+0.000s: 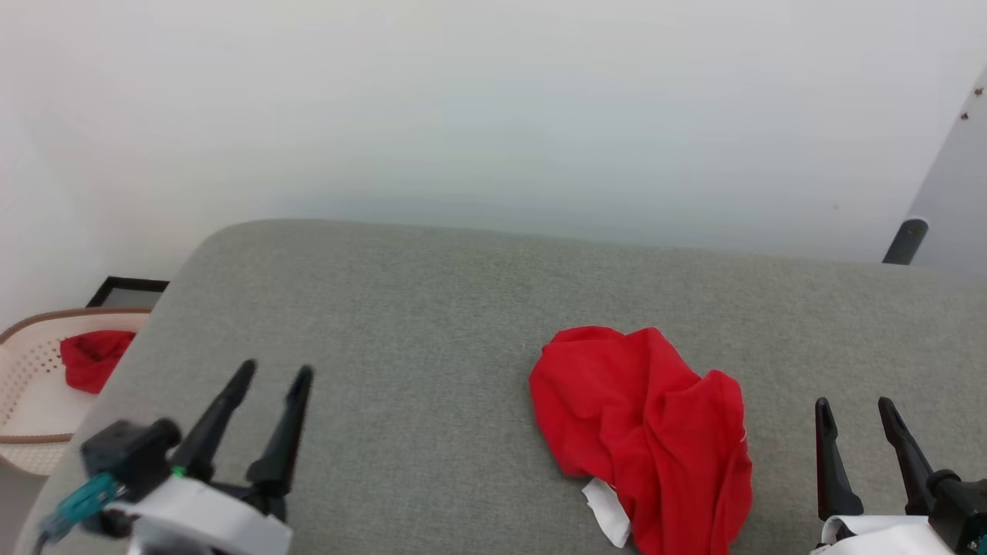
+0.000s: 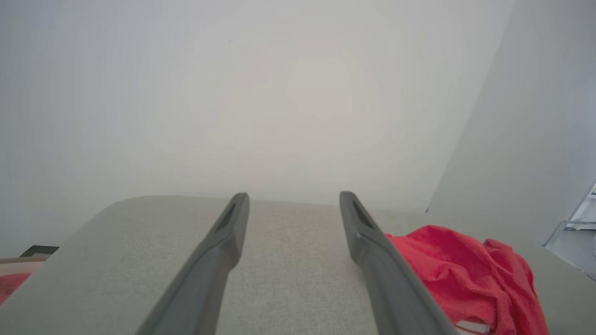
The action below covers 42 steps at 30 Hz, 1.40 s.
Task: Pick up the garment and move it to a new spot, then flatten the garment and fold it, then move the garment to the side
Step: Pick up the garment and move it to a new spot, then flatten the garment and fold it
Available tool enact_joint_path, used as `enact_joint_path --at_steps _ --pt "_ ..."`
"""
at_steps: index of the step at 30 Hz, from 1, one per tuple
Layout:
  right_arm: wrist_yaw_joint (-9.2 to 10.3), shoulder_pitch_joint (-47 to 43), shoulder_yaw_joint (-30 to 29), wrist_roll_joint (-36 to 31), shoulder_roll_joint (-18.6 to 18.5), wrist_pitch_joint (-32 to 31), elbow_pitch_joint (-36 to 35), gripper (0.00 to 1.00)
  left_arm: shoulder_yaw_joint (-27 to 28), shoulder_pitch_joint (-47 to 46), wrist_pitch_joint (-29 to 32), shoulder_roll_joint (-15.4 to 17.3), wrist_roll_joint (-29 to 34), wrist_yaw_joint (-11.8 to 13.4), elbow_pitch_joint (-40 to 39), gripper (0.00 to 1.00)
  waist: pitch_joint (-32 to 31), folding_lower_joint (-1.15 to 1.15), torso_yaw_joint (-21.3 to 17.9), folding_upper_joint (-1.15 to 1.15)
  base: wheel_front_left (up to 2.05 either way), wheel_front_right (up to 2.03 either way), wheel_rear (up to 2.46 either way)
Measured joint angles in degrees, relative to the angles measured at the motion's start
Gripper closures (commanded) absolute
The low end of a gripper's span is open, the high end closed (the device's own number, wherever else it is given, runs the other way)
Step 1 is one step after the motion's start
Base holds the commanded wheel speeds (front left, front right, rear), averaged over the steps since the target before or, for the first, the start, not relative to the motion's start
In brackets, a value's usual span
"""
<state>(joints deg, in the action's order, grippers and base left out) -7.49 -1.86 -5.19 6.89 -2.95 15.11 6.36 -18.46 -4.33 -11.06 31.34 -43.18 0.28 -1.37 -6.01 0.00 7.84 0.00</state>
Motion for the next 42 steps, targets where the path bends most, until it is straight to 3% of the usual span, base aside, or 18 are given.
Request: enact_joint_path --at_steps 9,22,34,42 --pt "0.00 -1.00 -0.14 0.16 0.01 0.00 0.33 0.00 5.94 6.70 -3.53 -0.27 0.27 1.83 0.33 0.00 -0.79 0.00 1.00 0.00 0.00 0.00 0.00" --pt "0.00 -1.08 0.25 0.24 0.00 0.00 0.52 0.00 12.06 10.61 -4.03 -3.88 2.79 0.45 -0.92 0.00 -0.07 0.00 1.04 0.00 0.00 0.00 0.00" --pt "0.00 -0.67 1.72 1.46 -0.42 -0.77 2.31 0.00 12.40 10.67 -4.03 -4.57 3.90 -0.89 0.29 0.00 0.56 0.00 1.39 0.00 0.00 0.00 0.00" --pt "0.00 2.27 3.02 3.72 -1.91 -7.51 3.31 0.00 10.58 9.70 -3.22 -4.75 4.49 -1.29 0.78 0.00 1.89 0.00 3.17 0.00 0.00 0.00 0.00"
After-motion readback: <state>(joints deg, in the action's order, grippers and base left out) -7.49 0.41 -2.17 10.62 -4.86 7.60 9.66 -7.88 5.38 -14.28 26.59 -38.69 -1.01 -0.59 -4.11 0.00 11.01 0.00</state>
